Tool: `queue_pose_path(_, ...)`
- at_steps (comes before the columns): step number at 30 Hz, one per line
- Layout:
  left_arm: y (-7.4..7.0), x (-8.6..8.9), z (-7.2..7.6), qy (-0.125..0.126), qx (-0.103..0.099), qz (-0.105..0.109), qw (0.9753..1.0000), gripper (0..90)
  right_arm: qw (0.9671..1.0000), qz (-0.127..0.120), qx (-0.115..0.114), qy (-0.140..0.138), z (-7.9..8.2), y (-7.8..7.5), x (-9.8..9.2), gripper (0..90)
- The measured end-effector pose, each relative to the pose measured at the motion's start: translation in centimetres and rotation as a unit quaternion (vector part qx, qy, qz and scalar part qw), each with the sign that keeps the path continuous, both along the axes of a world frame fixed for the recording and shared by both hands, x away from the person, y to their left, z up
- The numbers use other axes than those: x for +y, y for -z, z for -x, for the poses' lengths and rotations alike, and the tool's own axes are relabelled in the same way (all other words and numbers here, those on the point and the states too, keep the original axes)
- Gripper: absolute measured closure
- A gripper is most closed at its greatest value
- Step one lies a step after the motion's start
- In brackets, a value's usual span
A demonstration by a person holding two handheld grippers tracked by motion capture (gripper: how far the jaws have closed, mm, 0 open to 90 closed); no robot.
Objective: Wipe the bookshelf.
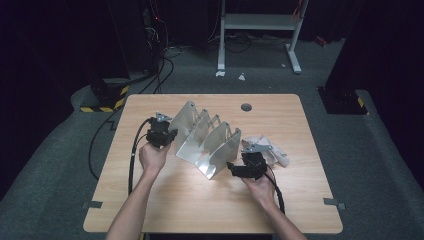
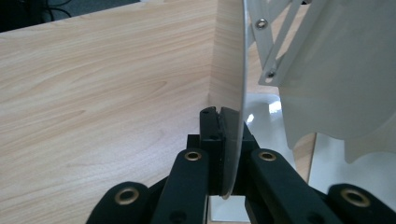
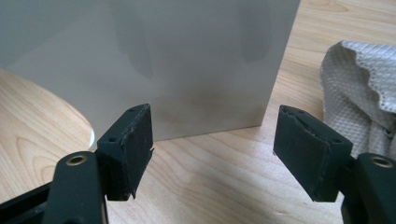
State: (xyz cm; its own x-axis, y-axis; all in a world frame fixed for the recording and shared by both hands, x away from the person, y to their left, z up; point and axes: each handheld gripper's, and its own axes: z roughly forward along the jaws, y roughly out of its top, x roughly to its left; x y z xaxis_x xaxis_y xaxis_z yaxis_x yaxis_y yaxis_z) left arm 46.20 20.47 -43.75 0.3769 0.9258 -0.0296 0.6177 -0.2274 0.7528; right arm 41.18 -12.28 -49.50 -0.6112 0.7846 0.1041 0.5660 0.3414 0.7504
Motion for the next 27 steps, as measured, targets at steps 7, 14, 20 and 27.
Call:
queue_pose_path(7, 0.0, 0.2, 0.3, 0.008, 0.001, -0.008, 0.9999, 88.7, 0.9999, -0.006, 0.005, 0.009, -0.8, -0.2, -0.3, 28.1)
queue_pose_path(14, 0.0, 1.0, 1.4, 0.008, 0.002, -0.007, 0.9999, 88.7, 0.9997, -0.013, 0.009, 0.018, -1.2, -0.4, -0.9, 28.2)
queue_pose_path(20, 0.0, 1.7, 2.2, -0.005, -0.003, 0.003, 1.0, 86.7, 0.9998, -0.01, 0.018, 0.009, -1.5, 0.0, -1.1, 28.7)
queue_pose_path(27, -0.9, 1.4, 3.9, 0.003, -0.027, 0.004, 0.9996, 67.6, 0.9996, -0.002, 0.023, 0.013, -1.8, 0.6, -1.4, 29.4)
